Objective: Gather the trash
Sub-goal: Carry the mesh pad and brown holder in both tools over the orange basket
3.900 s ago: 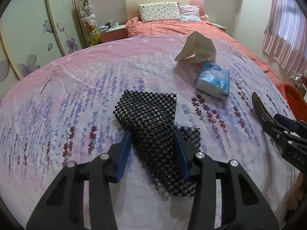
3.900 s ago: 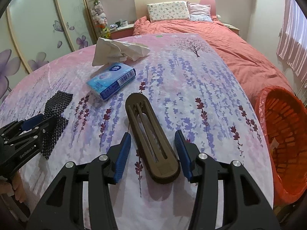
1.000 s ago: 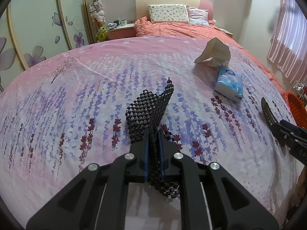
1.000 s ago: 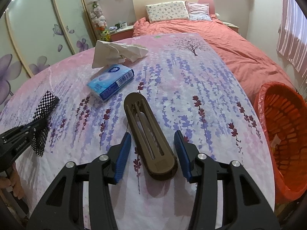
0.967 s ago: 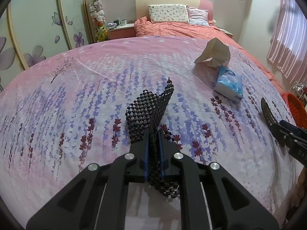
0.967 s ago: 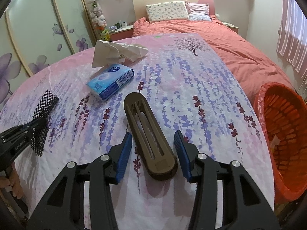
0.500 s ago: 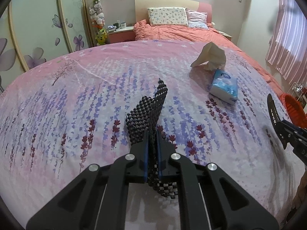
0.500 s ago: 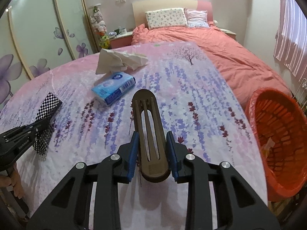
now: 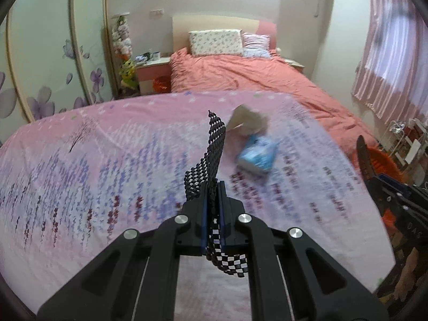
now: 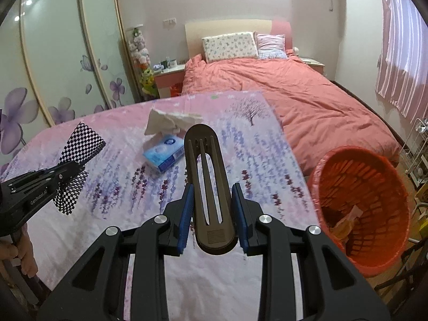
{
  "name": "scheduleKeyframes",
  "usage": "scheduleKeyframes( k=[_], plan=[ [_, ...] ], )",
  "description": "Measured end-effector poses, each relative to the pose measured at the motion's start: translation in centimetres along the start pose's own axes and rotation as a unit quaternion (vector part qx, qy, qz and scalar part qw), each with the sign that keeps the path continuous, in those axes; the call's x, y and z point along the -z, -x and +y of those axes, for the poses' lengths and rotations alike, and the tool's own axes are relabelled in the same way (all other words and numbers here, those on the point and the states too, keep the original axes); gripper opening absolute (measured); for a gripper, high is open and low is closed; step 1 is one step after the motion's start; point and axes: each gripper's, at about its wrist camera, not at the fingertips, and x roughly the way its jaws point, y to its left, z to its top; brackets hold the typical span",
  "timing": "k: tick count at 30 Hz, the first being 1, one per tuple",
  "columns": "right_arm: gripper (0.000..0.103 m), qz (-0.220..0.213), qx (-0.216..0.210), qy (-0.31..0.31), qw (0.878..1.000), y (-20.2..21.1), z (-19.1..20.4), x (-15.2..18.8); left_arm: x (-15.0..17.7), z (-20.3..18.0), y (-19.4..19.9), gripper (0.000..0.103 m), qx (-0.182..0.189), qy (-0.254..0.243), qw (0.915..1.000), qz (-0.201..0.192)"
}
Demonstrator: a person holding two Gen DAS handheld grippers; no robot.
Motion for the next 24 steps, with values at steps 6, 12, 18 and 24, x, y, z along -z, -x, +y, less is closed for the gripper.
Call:
scheduleKeyframes(
  k=[6, 12, 18, 24],
  plan=[
    [0.030, -0.018, 0.012, -0.009, 1.000, 2.6, -1.7, -0.5, -1.3, -4.2, 2.3, 0.008, 0.032, -0.027, 0.9990, -0.018],
    [0.030, -0.028, 0.031, -0.022, 0.999, 4.1, -4.5, -0.6, -2.1, -9.2, 3.2, 0.008, 0.072, -0.055, 0.9956, -0.026],
    [0.030, -0.034, 0.057, -0.050, 0.997, 5.0, -8.5, -0.3, -2.5, -14.6, 3.1, 0.008, 0.121, -0.082, 0.9890, -0.023],
    [0.030, -0.037, 0.085, -0.086, 0.992, 5.3, -12.9, 0.1, -2.4, -19.8, 2.4, 0.008, 0.169, -0.102, 0.9801, -0.019]
  ],
)
